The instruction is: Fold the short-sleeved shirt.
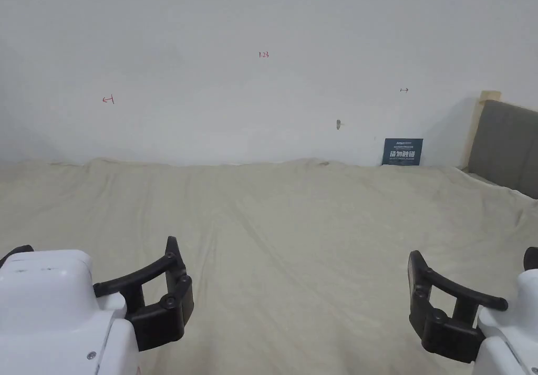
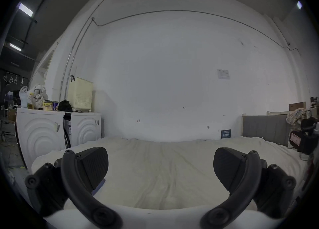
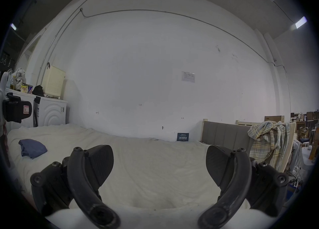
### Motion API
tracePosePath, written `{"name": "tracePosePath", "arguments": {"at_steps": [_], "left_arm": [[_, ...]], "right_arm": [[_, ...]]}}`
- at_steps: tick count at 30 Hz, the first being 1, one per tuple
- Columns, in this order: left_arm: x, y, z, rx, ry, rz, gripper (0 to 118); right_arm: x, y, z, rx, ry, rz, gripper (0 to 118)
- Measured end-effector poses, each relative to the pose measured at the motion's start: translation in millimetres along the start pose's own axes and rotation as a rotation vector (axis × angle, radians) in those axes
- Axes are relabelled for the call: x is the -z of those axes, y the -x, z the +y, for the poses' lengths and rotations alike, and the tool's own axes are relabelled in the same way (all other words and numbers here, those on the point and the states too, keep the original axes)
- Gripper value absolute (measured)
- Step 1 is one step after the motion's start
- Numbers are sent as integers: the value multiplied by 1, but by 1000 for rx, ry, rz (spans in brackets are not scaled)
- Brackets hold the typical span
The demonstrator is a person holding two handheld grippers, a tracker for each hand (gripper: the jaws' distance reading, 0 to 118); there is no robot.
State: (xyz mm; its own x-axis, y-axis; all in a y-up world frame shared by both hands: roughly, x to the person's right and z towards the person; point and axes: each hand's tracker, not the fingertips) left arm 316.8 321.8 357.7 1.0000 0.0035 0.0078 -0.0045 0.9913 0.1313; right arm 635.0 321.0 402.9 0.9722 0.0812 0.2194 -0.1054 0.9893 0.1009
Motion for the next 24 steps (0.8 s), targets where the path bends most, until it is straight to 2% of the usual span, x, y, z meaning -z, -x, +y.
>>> {"name": "tracePosePath", "arguments": {"at_steps": [5,12,15,19,22,24], "left_arm": [[4,-8,9,77,45,-44,118],[-1,-15,15,63,12,-75,118],[1,-22,12,132,-4,53,118],[1,-21,11,119,15,14,118],[0,-19,12,45,77,-68,118],[0,-18,12,-4,95,-72,118]], "right_arm": [[-1,5,-4,-11,13,23,110],[-2,9,-4,-15,25,46,110],[-1,8,-4,-15,43,52,110],[-3,7,-5,-11,51,50,110],[-4,8,-6,-12,59,46,110],[-4,8,-7,-11,65,47,110]]}}
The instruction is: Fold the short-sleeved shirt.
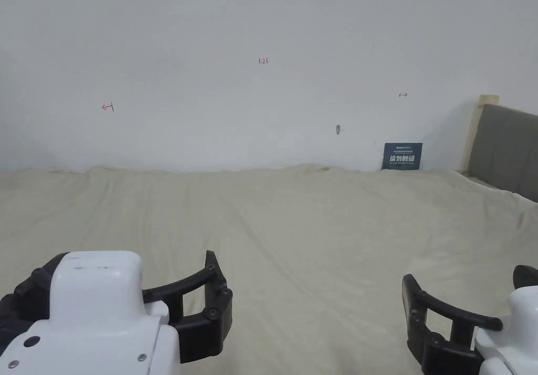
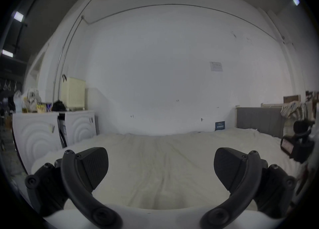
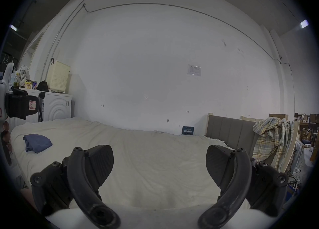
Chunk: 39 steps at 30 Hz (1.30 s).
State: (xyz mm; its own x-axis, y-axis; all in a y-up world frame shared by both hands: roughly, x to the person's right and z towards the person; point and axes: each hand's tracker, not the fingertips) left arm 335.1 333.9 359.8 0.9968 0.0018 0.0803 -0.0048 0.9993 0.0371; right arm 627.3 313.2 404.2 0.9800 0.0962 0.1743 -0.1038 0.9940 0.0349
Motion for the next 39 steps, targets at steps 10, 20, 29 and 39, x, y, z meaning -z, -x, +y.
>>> {"name": "tracePosePath", "arguments": {"at_steps": [10,20,29,39], "left_arm": [[13,-2,7,-19,126,27,118],[16,-9,1,35,129,140,118],[13,-7,-3,15,139,130,118],[12,-13,-3,51,129,128,118]], "right_arm": [[2,3,-4,-7,25,7,110],[4,7,-6,-10,35,20,110],[5,6,-6,-5,37,12,110],[6,3,-6,1,38,7,110]]}}
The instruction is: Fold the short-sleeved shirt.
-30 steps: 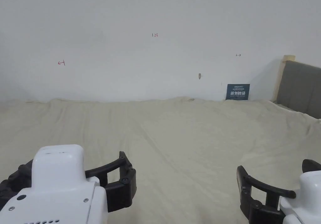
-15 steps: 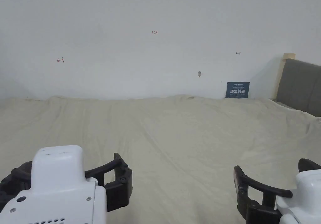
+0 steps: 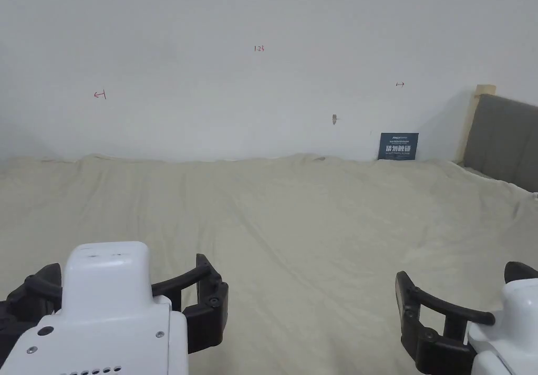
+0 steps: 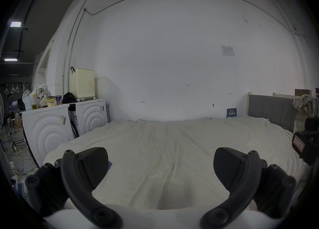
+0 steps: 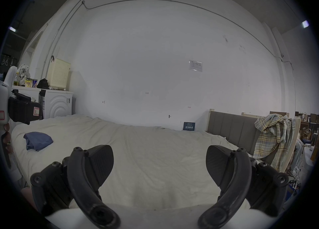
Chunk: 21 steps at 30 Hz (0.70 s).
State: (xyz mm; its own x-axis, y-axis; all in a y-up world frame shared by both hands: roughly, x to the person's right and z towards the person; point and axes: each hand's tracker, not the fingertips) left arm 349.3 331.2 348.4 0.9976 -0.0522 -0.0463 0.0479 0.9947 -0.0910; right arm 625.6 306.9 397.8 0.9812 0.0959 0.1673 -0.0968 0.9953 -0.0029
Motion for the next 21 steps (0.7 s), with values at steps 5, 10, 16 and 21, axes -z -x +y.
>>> {"name": "tracePosePath", "arguments": {"at_steps": [5,10,16,21], "left_arm": [[1,0,0,-11,4,-8,118],[1,0,0,-23,0,-10,118],[1,-2,1,-24,7,-9,118],[2,-1,0,-36,22,-13,118]], "right_arm": [[-1,-1,1,-9,-9,0,110],[0,-1,2,-14,-8,2,110],[1,-2,1,-14,-5,2,110],[0,0,0,-17,-5,6,110]]}}
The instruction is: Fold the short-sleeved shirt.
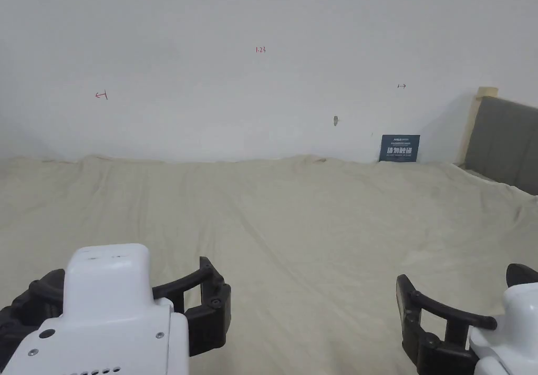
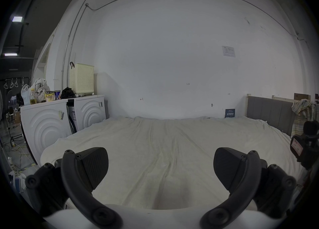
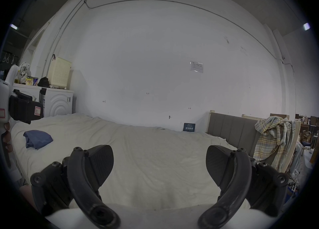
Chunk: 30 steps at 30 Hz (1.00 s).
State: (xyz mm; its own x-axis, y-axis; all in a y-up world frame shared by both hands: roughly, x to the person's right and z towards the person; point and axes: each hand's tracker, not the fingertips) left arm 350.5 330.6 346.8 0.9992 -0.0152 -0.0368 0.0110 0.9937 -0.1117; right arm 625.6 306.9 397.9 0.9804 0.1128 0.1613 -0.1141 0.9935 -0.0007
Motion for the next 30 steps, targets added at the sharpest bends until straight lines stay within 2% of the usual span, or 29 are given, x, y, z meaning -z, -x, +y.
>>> {"name": "tracePosePath", "arguments": {"at_steps": [9,14,24,30], "left_arm": [[3,-1,-3,-4,43,18,118],[0,-6,-6,52,51,31,118],[1,-3,-3,-18,29,22,118],[1,-10,-7,28,20,29,118]], "right_arm": [[0,2,-4,2,15,4,110],[1,3,-5,-1,20,5,110],[3,1,-7,4,24,2,110],[4,0,-7,10,30,0,110]]}}
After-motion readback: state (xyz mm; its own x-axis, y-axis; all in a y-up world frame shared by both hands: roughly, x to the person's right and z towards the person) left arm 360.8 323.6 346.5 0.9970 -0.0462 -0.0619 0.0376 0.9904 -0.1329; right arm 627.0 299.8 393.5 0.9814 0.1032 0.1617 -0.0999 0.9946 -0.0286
